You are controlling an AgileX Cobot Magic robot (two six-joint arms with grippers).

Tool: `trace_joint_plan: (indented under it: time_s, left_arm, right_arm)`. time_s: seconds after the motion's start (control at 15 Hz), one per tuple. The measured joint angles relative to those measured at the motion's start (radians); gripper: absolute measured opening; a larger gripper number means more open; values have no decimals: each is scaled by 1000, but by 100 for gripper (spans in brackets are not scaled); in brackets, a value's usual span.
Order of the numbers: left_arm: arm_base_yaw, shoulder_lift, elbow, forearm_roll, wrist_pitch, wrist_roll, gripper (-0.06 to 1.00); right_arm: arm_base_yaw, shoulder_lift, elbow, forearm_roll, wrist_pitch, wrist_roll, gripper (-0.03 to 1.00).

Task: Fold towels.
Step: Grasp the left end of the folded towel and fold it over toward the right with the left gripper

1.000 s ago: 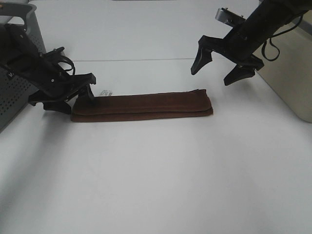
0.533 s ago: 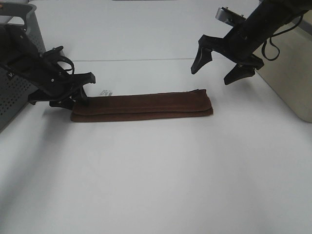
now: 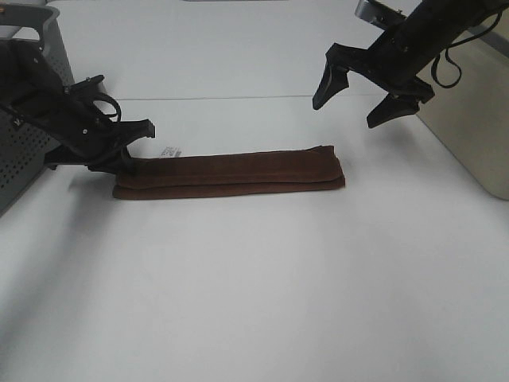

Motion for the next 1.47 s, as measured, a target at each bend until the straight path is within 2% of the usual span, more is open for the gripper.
trace_joint_plan:
  time_s: [0.07, 0.13, 0.27, 0.33, 0.4, 0.47, 0.73, 1.0, 1.27, 1.33, 1.47]
  left_arm:
    - [0, -5, 0, 5, 4, 0, 7]
    - [0, -13, 0, 16, 8, 0, 15]
    - [0, -27, -3, 34, 32, 0, 49]
    - [0, -28, -3, 44, 39, 0, 62]
    - [0, -28, -3, 54, 48, 0, 67]
    - [0, -28, -3, 60, 51, 0, 68]
    - [0, -3, -3, 54, 41, 0, 67]
    - [0, 15, -12, -4, 7, 1, 61]
    - [0, 34, -23, -23, 2, 3, 44]
    - [0, 36, -24, -25, 1, 3, 35]
    - [0, 39, -24, -28, 0, 3, 10]
  right_arm:
    - [0, 0, 0, 0, 2, 0, 93]
    - [0, 0, 0, 0, 2, 0, 93]
    - [0, 0, 0, 0, 7, 0, 93]
    - [0, 0, 0, 0, 12, 0, 93]
    - [0, 0, 0, 0, 16, 0, 93]
    - [0, 0, 0, 0, 20, 0, 93]
    - [0, 0, 0, 0, 20, 0, 93]
    - [0, 0, 0, -1, 19, -1, 93]
    - [0, 0, 0, -1, 19, -1, 93]
    - [0, 0, 0, -1, 19, -1, 93]
    - [0, 0, 0, -1, 19, -1, 93]
